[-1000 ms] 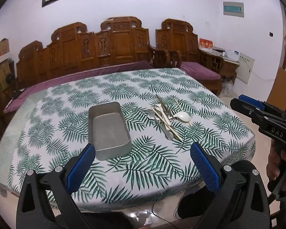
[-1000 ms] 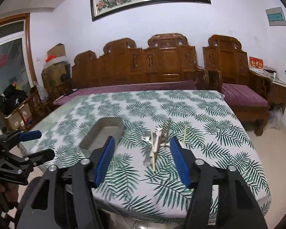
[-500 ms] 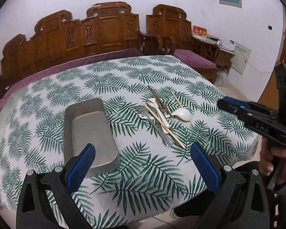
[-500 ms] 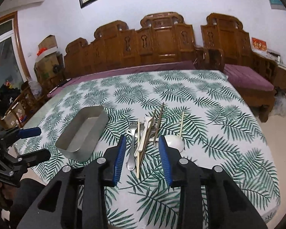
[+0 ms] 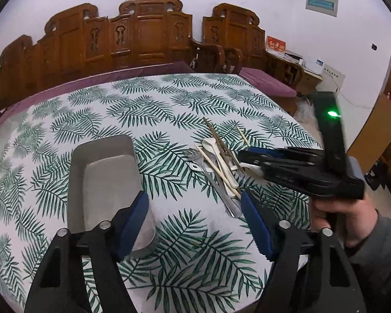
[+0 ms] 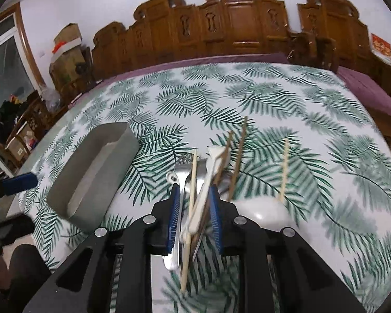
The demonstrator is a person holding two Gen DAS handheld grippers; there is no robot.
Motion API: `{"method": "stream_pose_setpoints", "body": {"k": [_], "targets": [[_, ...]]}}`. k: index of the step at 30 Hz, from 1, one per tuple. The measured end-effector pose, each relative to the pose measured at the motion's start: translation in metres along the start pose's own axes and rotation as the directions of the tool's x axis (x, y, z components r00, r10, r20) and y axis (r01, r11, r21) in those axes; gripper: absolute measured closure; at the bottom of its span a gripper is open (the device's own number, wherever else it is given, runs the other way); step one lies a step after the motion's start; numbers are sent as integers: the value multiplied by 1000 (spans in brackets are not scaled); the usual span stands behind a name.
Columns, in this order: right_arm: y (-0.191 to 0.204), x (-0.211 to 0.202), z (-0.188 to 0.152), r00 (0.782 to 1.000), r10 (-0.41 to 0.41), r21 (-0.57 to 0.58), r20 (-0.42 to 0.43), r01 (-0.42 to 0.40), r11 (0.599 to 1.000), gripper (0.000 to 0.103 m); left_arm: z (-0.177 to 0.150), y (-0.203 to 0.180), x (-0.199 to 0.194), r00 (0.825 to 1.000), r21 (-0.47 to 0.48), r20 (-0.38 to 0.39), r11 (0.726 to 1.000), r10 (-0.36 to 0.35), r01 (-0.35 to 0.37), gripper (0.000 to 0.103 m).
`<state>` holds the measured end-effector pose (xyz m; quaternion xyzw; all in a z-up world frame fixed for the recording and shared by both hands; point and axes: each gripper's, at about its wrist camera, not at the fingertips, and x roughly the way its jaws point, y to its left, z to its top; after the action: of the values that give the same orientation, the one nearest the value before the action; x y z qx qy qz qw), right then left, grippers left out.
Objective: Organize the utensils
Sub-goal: 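Lower the right tool onto the utensil pile and grasp the white plastic fork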
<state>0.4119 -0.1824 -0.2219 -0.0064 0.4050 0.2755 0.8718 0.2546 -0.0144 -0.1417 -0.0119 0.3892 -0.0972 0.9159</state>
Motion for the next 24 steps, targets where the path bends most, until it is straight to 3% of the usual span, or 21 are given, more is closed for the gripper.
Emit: {"method": "stream_pose_setpoints", "body": {"k": [10, 16, 17, 24], "targets": [[-6, 59, 10, 992, -60, -39, -111, 57, 998, 88, -3, 6, 19, 1000, -10, -31, 1000, -3, 3, 40], [-14, 59, 9, 991, -63, -19, -119, 61, 998, 95, -5, 1, 24, 999, 8, -44, 1000, -10, 10, 40], [-15, 59, 9, 990, -65, -21, -121, 63, 998, 102, -5, 0, 25, 999, 12, -46, 1000, -8, 8, 40], [-27, 44, 7, 994, -46, -4, -100, 46, 999, 103, 3, -9, 41, 998, 42, -63, 999, 24, -22, 40]]}}
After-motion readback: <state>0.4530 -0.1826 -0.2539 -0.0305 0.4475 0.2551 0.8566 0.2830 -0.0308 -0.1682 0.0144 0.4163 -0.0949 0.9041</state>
